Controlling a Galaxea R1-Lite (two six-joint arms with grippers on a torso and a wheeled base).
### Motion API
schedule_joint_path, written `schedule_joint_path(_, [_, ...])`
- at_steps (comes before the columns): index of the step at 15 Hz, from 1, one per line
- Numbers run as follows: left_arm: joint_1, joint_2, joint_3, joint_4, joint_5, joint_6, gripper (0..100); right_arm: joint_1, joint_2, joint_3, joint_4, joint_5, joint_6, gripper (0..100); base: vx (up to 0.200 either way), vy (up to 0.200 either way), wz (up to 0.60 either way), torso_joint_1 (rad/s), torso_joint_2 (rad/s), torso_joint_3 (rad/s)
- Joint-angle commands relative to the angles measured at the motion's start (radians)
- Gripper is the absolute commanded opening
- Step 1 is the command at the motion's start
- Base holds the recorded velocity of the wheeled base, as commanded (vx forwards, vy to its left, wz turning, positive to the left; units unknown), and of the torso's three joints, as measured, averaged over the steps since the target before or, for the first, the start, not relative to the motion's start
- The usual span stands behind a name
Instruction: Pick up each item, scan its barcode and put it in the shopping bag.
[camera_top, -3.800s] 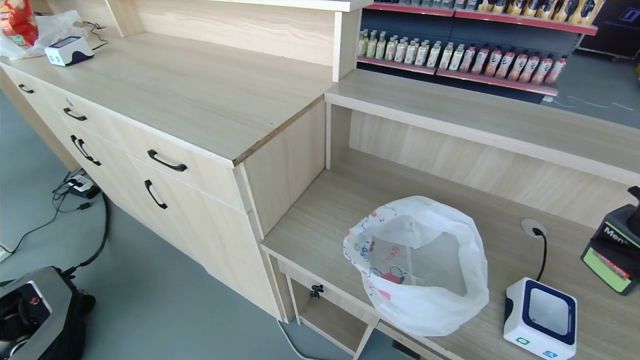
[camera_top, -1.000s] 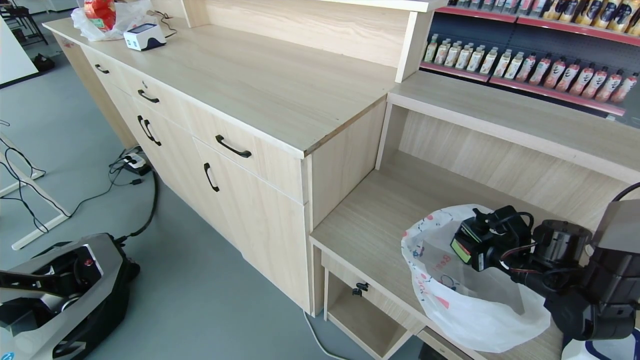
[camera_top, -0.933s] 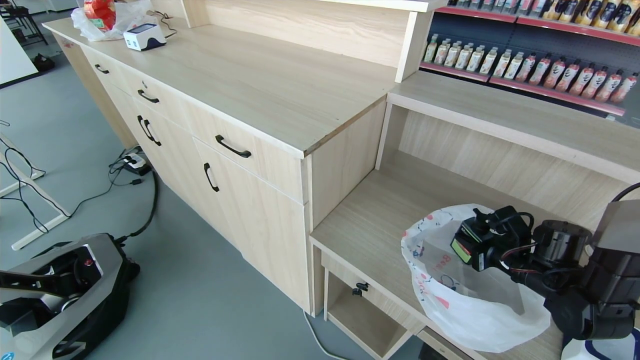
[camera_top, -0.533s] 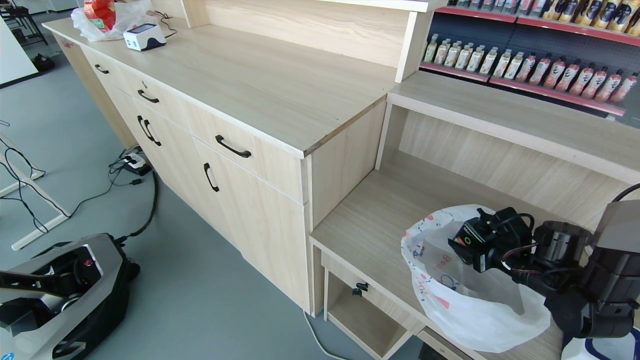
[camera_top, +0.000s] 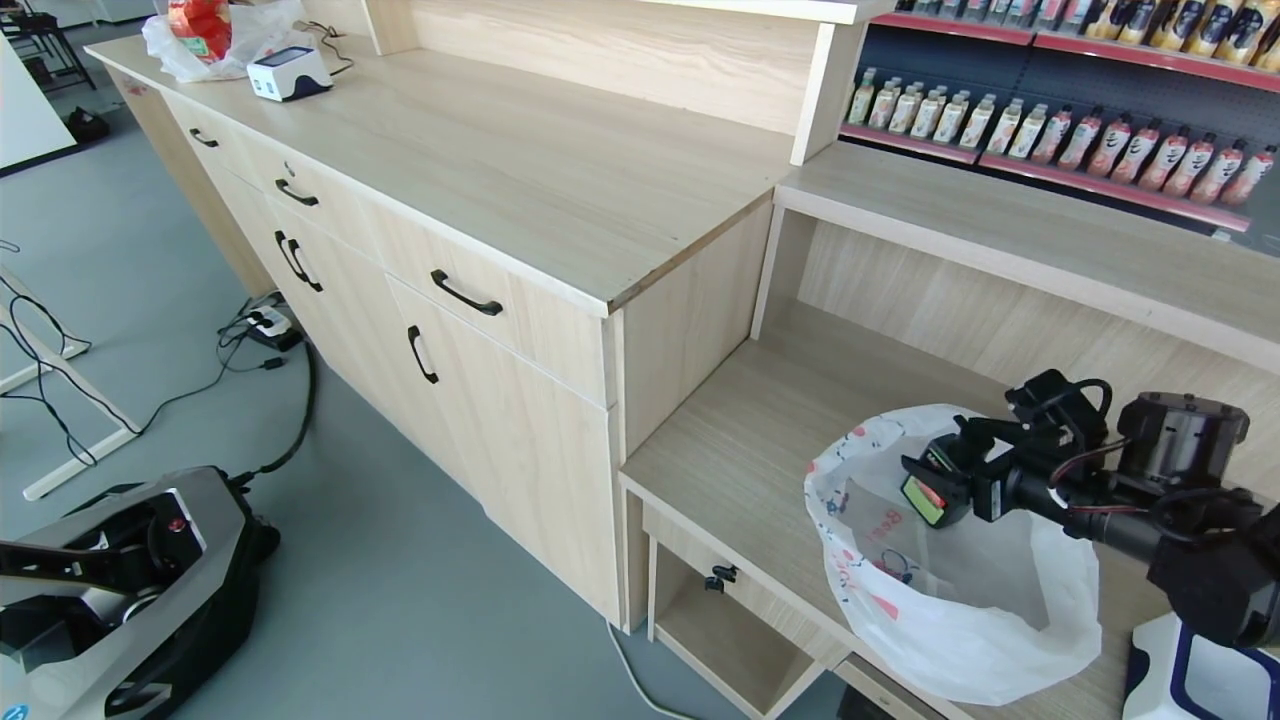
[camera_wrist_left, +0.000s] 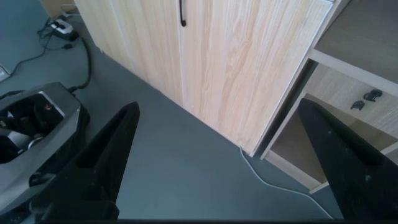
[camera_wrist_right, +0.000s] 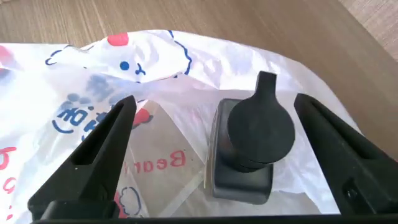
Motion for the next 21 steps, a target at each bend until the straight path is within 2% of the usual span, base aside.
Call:
schedule_joint_path(1, [0.000, 0.000, 0.000, 0.000, 0.000, 0.001, 100, -0.008, -0.277, 0.041, 0.121, -0.046, -0.065, 100, 0.000, 0.000, 0.00, 0.000, 0.00, 0.000])
schedule_joint_path(2, [0.000, 0.000, 0.000, 0.000, 0.000, -0.001, 100, -0.035, -0.375, 0.076, 0.158, -0.086, -0.101, 100, 0.000, 0.000, 0.00, 0.000, 0.00, 0.000])
schedule_joint_path(4, [0.000, 0.000, 0.000, 0.000, 0.000, 0.001, 100, -0.081, -0.535, 0.120, 0.211, -0.088, -0.128, 100, 0.000, 0.000, 0.00, 0.000, 0.00, 0.000])
schedule_joint_path(6, [0.000, 0.000, 0.000, 0.000, 0.000, 0.001, 100, -0.085, -0.642, 0.136, 0.218, -0.089, -0.147, 100, 0.000, 0.000, 0.00, 0.000, 0.00, 0.000])
schedule_joint_path(8, [0.000, 0.000, 0.000, 0.000, 0.000, 0.001, 100, -0.098, -0.699, 0.124, 0.211, -0.074, -0.240, 100, 0.000, 0.000, -0.60, -0.002, 0.00, 0.002])
schedule_joint_path(11, [0.000, 0.000, 0.000, 0.000, 0.000, -0.001, 100, -0.098, -0.779, 0.016, 0.293, -0.063, -0.245, 100, 0.000, 0.000, -0.60, 0.001, 0.00, 0.002])
schedule_joint_path(12, [0.000, 0.000, 0.000, 0.000, 0.000, -0.001, 100, -0.100, -0.831, -0.065, 0.417, -0.072, -0.245, 100, 0.000, 0.000, -0.60, 0.012, 0.01, -0.002])
schedule_joint_path(14, [0.000, 0.000, 0.000, 0.000, 0.000, -0.001, 100, -0.103, -0.875, -0.148, 0.561, -0.103, -0.236, 100, 0.000, 0.000, -0.60, -0.002, 0.00, 0.007])
schedule_joint_path(15, [0.000, 0.000, 0.000, 0.000, 0.000, 0.001, 100, -0.103, -0.958, -0.308, 0.879, -0.230, -0.168, 100, 0.000, 0.000, -0.60, 0.002, 0.00, 0.002])
schedule_joint_path(17, [0.000, 0.000, 0.000, 0.000, 0.000, -0.001, 100, -0.098, -0.984, -0.435, 1.159, -0.318, -0.108, 100, 0.000, 0.000, -0.60, 0.002, 0.00, 0.002])
schedule_joint_path(19, [0.000, 0.000, 0.000, 0.000, 0.000, -0.001, 100, -0.115, -0.975, -0.450, 1.238, -0.393, -0.030, 100, 0.000, 0.000, -0.60, 0.002, 0.00, 0.000])
schedule_joint_path(20, [0.000, 0.000, 0.000, 0.000, 0.000, 0.001, 100, -0.164, -0.940, -0.436, 1.247, -0.448, -0.012, 100, 0.000, 0.000, -0.60, 0.002, 0.00, 0.002])
schedule_joint_path(21, [0.000, 0.000, 0.000, 0.000, 0.000, 0.001, 100, -0.203, -0.903, -0.423, 1.244, -0.460, -0.009, 100, 0.000, 0.000, -0.60, -0.002, 0.00, 0.002])
